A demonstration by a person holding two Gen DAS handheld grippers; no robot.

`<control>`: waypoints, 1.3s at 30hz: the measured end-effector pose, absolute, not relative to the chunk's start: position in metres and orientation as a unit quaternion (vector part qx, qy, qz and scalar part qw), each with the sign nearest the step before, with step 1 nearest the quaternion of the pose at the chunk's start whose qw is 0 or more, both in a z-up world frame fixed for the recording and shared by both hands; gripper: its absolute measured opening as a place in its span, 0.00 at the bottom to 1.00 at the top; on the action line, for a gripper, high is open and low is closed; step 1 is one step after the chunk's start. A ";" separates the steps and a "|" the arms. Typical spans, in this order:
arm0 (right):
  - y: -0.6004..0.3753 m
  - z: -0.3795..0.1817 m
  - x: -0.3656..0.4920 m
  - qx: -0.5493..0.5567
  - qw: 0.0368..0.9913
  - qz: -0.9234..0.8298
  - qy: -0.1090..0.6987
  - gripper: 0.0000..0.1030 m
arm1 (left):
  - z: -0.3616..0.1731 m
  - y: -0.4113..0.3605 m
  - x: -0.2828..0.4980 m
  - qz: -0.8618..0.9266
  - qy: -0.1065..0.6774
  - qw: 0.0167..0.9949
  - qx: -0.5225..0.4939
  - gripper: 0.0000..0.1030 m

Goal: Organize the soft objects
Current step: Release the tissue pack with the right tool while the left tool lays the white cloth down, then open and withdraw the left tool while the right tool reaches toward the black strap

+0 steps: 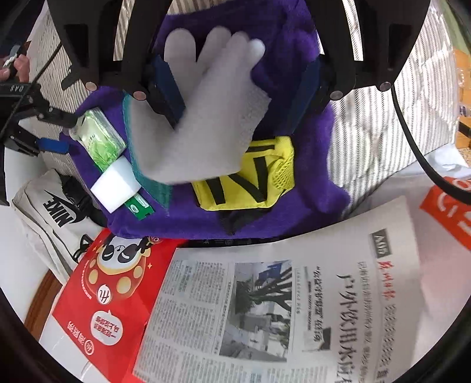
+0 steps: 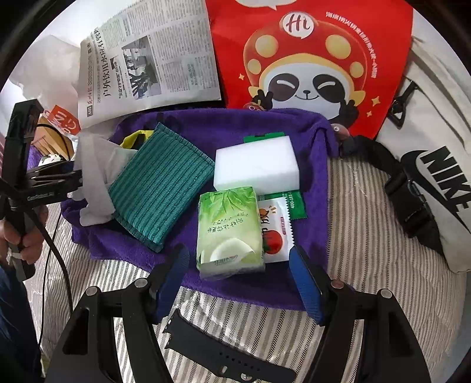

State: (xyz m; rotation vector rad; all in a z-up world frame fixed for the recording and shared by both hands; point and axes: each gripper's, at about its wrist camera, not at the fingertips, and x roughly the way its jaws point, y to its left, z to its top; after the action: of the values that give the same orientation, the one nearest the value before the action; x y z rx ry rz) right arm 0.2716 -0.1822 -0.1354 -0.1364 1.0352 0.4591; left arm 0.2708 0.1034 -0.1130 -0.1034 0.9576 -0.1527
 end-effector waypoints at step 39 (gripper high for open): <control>-0.201 -0.188 0.183 -0.136 0.845 0.244 0.457 0.66 | -0.115 0.088 0.112 -0.074 0.450 0.887 -0.079 0.67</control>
State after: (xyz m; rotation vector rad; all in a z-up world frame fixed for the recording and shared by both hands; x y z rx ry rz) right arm 0.1827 -0.2006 -0.1879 -0.2871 0.9646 0.5140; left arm 0.1123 0.0879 -0.1148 -0.1634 0.9346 -0.1537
